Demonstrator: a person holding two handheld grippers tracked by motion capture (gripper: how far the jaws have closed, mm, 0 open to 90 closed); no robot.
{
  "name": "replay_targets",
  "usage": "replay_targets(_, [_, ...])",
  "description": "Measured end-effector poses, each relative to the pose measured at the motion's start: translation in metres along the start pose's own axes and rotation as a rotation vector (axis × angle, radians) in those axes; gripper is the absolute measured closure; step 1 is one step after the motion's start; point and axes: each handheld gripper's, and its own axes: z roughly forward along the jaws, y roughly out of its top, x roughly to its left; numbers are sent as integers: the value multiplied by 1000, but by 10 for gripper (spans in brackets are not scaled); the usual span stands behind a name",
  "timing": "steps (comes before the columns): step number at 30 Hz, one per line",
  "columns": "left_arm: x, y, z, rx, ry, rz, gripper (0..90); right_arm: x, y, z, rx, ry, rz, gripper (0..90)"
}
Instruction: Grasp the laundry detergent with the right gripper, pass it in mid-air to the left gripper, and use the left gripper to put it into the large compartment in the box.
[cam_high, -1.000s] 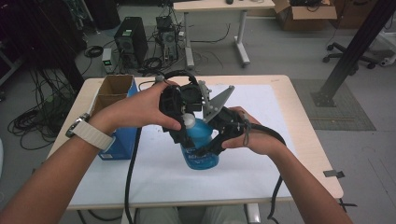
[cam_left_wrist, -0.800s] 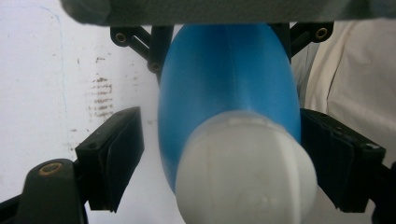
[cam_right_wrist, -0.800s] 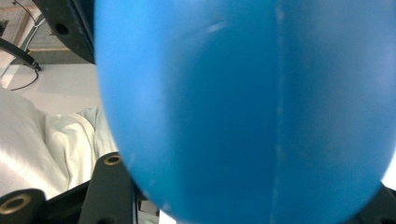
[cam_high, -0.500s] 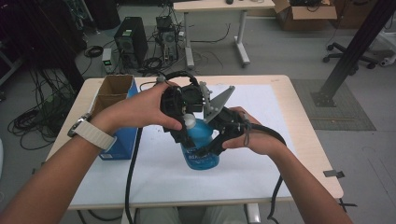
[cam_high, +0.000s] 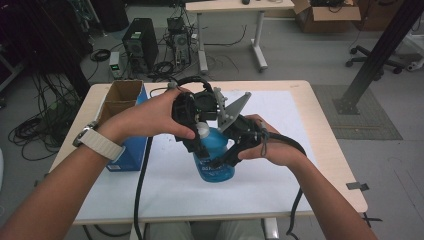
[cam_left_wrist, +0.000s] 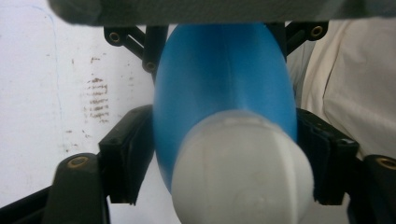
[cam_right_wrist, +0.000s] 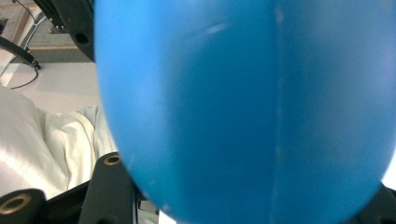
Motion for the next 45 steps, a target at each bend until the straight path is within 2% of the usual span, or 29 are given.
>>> replay_targets(11, [0, -1, 0, -6, 0, 1, 367, 0, -1, 0, 0, 2, -2, 437])
replay_targets(26, [-2, 1, 1, 9, 16, -2, 376, 0, -1, 1, 6, -6, -5, 437])
replay_targets(38, [-4, 4, -3, 16, 28, -1, 378, 1, -2, 1, -16, -14, -23, 428])
replay_targets(40, [-4, 5, -5, 23, 35, -5, 378, 1, -2, 0, -26, -10, -16, 365])
replay_targets(41, [-4, 5, -6, 23, 42, -10, 378, 1, -3, 0, -19, -14, -2, 305])
replay_targets(45, [-4, 2, -11, 50, 69, -28, 378, -2, -13, -3, -6, -35, 49, 192])
